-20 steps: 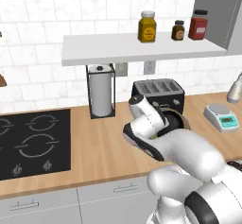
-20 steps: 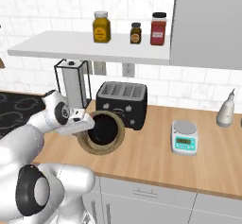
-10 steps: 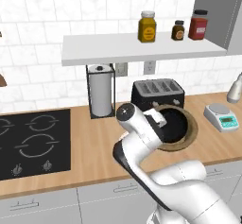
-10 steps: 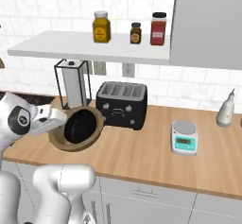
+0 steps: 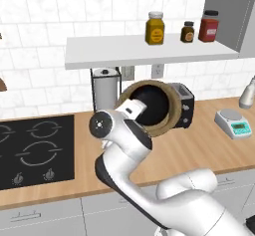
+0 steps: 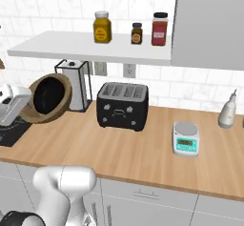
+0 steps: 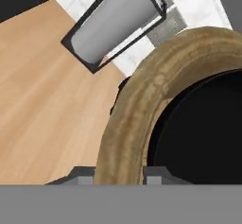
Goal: Pick up the bowls on the counter and stack them on top of one another in the open cabinet. Place the smaller bowl on top of the larger bowl.
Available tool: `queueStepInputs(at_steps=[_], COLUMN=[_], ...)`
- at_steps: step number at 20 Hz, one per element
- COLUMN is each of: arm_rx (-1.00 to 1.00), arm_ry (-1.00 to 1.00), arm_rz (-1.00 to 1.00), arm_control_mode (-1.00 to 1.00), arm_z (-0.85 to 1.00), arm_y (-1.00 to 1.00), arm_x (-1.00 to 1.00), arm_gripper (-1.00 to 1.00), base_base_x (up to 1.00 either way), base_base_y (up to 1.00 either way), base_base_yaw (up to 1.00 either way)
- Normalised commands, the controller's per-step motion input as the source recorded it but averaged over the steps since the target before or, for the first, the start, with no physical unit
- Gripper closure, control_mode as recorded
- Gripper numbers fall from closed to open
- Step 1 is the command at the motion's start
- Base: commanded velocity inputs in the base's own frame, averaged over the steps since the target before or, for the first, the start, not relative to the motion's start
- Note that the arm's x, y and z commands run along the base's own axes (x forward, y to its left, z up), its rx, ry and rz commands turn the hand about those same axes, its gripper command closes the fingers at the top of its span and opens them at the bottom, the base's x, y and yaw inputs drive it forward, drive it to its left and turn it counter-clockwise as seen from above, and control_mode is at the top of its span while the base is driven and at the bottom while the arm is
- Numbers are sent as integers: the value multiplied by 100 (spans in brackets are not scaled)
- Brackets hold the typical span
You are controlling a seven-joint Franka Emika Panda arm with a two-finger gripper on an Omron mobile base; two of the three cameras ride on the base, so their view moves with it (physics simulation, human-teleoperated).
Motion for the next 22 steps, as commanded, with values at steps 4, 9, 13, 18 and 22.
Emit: queueStepInputs(at_steps=[4, 9, 13, 18, 22], arm_rx=[-19, -14, 0, 3, 1], arm_ry=[-8, -6, 0, 21, 36], arm_rz=[43, 44, 33, 18, 4], arm_control_mode=[-100, -100, -100, -100, -100], arm_z=[100, 100, 98, 43, 28], arm_y=[84, 70, 6, -21, -15], arm_x=[1, 2, 64, 93, 93], arm_gripper=[100, 100, 100, 100, 100], base_base_x=[0, 0, 0, 0, 0], base_base_y=[0, 0, 0, 0, 0], base_base_yaw=[0, 0, 0, 0, 0])
